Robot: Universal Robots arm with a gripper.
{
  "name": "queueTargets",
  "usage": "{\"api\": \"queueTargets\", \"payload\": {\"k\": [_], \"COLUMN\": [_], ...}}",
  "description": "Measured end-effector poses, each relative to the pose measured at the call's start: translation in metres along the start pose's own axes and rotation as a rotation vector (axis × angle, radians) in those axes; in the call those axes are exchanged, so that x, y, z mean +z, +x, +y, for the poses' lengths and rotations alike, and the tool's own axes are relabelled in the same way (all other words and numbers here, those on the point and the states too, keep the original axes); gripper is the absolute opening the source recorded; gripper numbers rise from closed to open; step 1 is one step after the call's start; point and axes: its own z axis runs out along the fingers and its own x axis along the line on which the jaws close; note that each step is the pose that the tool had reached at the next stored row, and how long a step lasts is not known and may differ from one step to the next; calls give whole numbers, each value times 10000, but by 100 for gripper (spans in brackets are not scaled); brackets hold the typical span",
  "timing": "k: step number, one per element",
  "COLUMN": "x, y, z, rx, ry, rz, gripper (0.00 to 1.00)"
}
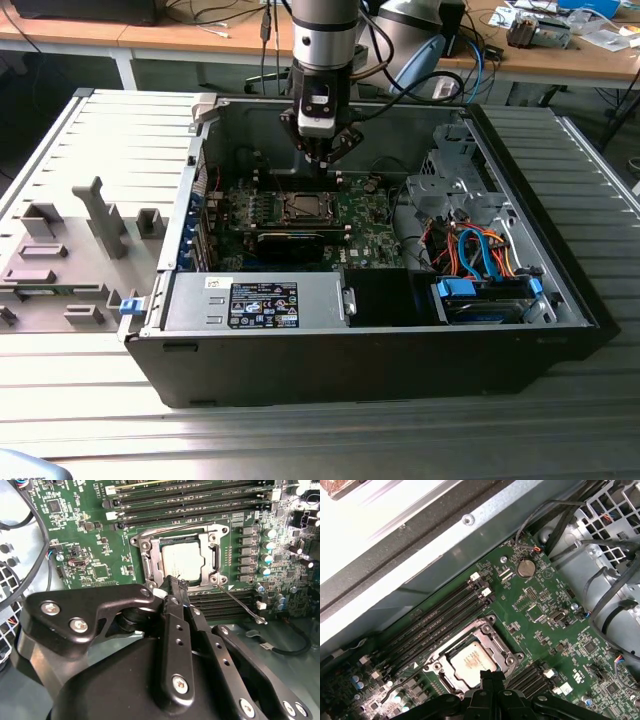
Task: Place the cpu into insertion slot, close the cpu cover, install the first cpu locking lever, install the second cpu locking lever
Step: 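Install the first cpu locking lever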
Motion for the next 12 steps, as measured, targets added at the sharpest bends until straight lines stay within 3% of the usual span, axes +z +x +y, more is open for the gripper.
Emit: {"api": "queueTargets", "payload": {"k": [12], "x": [7], "y": [0], "z": [0], "rx": [-71], "ry": [-4], "rz": [-1], "gripper": [11]}}
